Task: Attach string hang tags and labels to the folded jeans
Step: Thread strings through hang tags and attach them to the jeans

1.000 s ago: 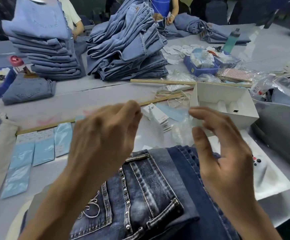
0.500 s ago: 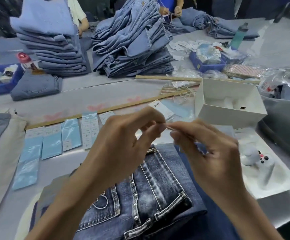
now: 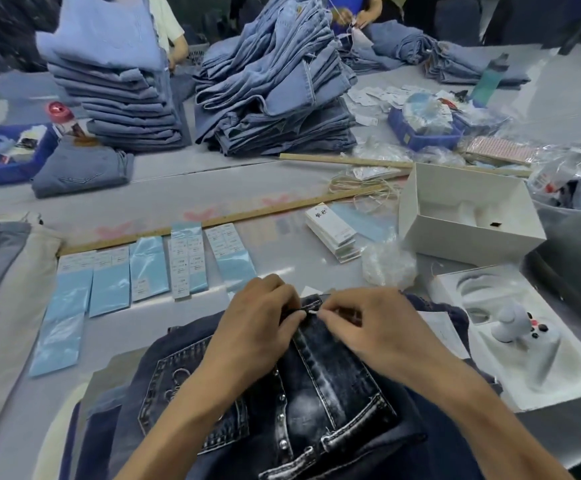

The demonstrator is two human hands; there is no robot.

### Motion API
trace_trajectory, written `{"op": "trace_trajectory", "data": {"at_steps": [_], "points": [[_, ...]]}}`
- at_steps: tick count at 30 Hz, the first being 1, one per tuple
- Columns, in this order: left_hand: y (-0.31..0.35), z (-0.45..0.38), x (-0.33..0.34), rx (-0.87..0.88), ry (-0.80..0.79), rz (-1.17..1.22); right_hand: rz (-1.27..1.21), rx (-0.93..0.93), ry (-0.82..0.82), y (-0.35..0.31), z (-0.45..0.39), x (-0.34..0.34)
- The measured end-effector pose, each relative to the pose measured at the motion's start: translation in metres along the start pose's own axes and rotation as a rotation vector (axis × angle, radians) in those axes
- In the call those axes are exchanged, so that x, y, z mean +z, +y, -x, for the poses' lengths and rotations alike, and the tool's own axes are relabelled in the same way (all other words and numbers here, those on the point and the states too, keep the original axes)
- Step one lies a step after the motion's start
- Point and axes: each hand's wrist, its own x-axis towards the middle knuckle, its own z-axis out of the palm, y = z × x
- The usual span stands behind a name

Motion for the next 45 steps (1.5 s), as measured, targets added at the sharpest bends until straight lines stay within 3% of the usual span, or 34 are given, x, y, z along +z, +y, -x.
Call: {"op": "trace_trajectory", "data": {"at_steps": [2, 6, 9, 15, 23, 28, 40, 45], "points": [[-0.004, -0.003, -0.003, -0.09, 0.034, 0.184, 0.093, -0.051, -0.008, -0.005, -0.003, 0.009], [-0.013, -0.006, -0.015, -0.254, -0.069, 0.605, 0.296, -0.171, 0.18, -0.012, -0.004, 0.031], [-0.024, -0.008, -0.025, -0.254, -0.12, 0.689, 0.367, -0.21, 0.292, -0.011, -0.005, 0.038], [-0.029, -0.021, -0.023, -0.188, -0.205, 0.569, 0.438, -0.286, 0.301, -0.009, -0.005, 0.042], [-0.031, -0.025, -0.013, -0.104, -0.234, 0.398, 0.302, -0.178, 0.254, -0.005, -0.004, 0.043], [-0.03, -0.03, -0.009, -0.075, -0.274, 0.292, 0.352, -0.169, 0.289, -0.006, -0.003, 0.043], [-0.03, -0.034, -0.026, -0.045, -0.392, 0.376, 0.609, -0.483, 0.29, -0.005, -0.01, 0.041], [-0.029, -0.044, -0.023, -0.042, -0.473, 0.331, 0.622, -0.472, 0.215, -0.006, -0.017, 0.043]]}}
